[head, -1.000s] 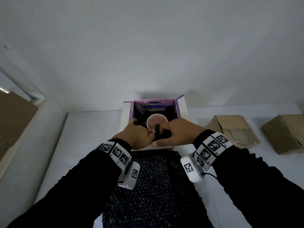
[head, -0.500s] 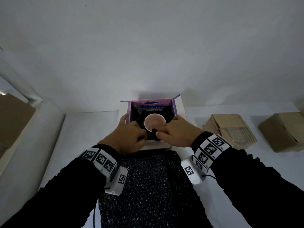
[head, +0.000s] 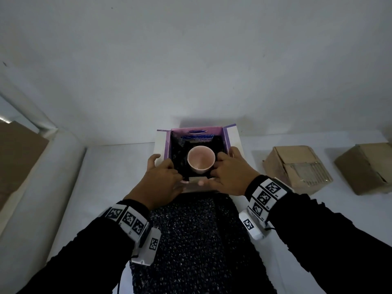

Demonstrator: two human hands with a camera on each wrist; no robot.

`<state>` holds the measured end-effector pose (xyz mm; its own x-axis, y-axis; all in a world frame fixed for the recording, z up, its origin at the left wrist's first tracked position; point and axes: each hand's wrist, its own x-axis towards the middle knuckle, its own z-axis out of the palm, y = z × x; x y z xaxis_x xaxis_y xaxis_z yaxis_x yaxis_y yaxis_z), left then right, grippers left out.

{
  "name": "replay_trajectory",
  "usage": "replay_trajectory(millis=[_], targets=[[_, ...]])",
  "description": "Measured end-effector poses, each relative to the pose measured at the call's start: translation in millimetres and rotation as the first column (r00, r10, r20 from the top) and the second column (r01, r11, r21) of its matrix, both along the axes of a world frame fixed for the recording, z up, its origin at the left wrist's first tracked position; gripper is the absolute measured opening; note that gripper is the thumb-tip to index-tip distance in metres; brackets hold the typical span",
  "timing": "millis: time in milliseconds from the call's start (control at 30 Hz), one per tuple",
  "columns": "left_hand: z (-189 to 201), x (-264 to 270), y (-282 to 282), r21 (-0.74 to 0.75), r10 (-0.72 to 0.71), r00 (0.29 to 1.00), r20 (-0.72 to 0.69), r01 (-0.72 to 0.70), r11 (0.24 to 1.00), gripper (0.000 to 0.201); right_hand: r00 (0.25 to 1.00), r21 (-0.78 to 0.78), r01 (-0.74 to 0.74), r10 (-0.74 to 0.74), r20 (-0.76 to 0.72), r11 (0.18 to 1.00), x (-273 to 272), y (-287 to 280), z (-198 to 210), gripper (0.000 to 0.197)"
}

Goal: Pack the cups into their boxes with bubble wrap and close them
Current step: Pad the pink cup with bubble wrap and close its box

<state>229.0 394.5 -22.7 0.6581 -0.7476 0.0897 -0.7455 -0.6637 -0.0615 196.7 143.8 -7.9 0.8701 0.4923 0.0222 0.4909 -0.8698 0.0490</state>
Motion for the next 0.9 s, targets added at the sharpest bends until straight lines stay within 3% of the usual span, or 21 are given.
replay_trajectory(millis=[133, 233, 333, 433, 500, 567, 633, 700, 767, 867, 900], targets=[[-3.5, -0.6, -4.6, 0.021, -0.004, 0.998, -0.059, 0.005, 1.000, 0.051, 0.997, -0.037, 0.043, -0.045, -0.056, 0.998, 2.2, 2.3, 8.0, 0.093], [-1.3, -5.4, -9.7, 0.011, 0.017, 0.998, -0.067, -0.016, 1.000, 0.066, 0.982, 0.107, 0.016, -0.036, 0.184, 0.994, -5.3, 4.5, 8.9, 0.055], [-0.4, -16.4, -6.5, -0.094, 0.006, 1.000, -0.011, -0.007, 0.996, 0.056, 0.931, 0.240, -0.103, 0.008, 0.366, 0.965, -24.0, 8.7, 4.4, 0.026], [-4.0, -32.8, 3.8, -0.286, 0.004, 1.000, 0.004, -0.003, 0.958, 0.042, 0.930, 0.293, -0.192, 0.079, 0.358, 0.937, -52.6, 15.3, -13.4, 0.023], [-5.8, -48.0, 11.5, -0.395, 0.043, 0.999, 0.010, -0.036, 0.918, 0.040, 0.967, 0.338, -0.140, 0.056, 0.248, 0.931, -74.2, 21.6, -32.3, 0.022], [-9.9, -65.1, 21.0, -0.442, 0.113, 0.994, 0.015, -0.095, 0.892, 0.040, 0.995, 0.351, 0.095, -0.095, -0.017, 0.932, -93.2, 29.5, -50.9, 0.037], [-17.5, -81.6, 31.5, -0.447, 0.186, 0.982, -0.015, -0.173, 0.878, 0.041, 0.916, 0.265, 0.357, -0.279, -0.289, 0.896, -106.1, 38.7, -69.3, 0.073], [-27.0, -96.8, 40.0, -0.421, 0.240, 0.968, -0.076, -0.249, 0.872, 0.041, 0.820, 0.210, 0.503, -0.387, -0.421, 0.838, -111.2, 46.9, -82.1, 0.098], [-34.4, -111.0, 43.3, -0.392, 0.269, 0.953, -0.139, -0.303, 0.869, 0.042, 0.762, 0.218, 0.574, -0.418, -0.495, 0.789, -107.8, 51.7, -85.6, 0.086], [-40.9, -127.6, 40.1, -0.372, 0.296, 0.937, -0.184, -0.345, 0.861, 0.037, 0.761, 0.317, 0.585, -0.370, -0.533, 0.747, -100.6, 51.4, -79.5, 0.022], [-42.7, -131.9, 37.5, -0.380, 0.311, 0.932, -0.186, -0.360, 0.852, 0.035, 0.764, 0.388, 0.595, -0.344, -0.546, 0.704, -99.5, 50.1, -75.3, 0.014]])
